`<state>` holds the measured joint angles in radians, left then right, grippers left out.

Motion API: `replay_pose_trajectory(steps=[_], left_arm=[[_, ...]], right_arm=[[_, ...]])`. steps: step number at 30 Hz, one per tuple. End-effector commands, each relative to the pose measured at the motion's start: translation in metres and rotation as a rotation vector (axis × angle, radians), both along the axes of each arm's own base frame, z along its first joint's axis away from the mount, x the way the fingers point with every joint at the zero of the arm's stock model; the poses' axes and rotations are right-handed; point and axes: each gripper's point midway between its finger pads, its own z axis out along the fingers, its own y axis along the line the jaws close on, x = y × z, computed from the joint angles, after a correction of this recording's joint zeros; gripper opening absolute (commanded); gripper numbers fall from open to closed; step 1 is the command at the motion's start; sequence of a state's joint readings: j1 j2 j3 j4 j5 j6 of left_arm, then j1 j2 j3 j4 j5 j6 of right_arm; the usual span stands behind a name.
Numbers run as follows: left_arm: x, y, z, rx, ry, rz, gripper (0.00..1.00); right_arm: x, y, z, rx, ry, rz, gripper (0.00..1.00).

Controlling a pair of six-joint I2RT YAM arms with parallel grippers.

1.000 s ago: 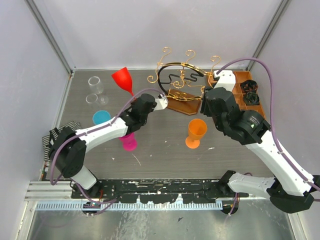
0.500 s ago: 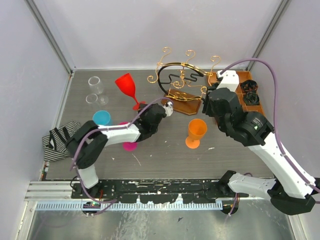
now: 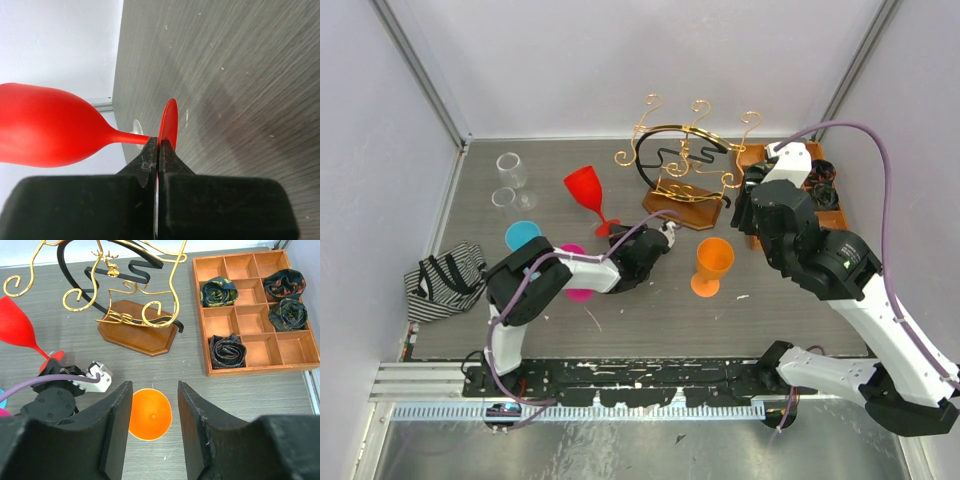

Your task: Take the wine glass off the wine glass rack

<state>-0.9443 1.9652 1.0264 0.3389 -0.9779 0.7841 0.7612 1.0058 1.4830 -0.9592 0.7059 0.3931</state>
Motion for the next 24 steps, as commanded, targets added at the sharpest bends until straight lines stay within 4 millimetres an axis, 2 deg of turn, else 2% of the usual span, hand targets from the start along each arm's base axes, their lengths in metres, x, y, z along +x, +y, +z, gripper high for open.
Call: replay_pose_trajectory(steps=[1, 9, 17, 24], left_arm=[[-0.002, -0.010, -0.013, -0.059, -0.007, 0.032, 0.00], [-0.009, -0.011, -0.042, -0.075, 0.047, 0.071, 0.00], [-0.014, -0.013, -0.055, -0.058, 0.063, 0.083, 0.10], [-0.020, -0.021, -0.057, -0.094, 0.084, 0.071, 0.22]], right_arm=[[-0.001, -0.008, 0.021, 0.023, -0.059, -0.018, 0.47], [-0.002, -0.009, 0.027, 0.031, -0.070, -0.018, 0.47], [-0.001, -0.008, 0.030, 0.035, -0.074, -0.015, 0.47], [0.001, -0.005, 0.030, 0.034, -0.071, -0.010, 0.47]])
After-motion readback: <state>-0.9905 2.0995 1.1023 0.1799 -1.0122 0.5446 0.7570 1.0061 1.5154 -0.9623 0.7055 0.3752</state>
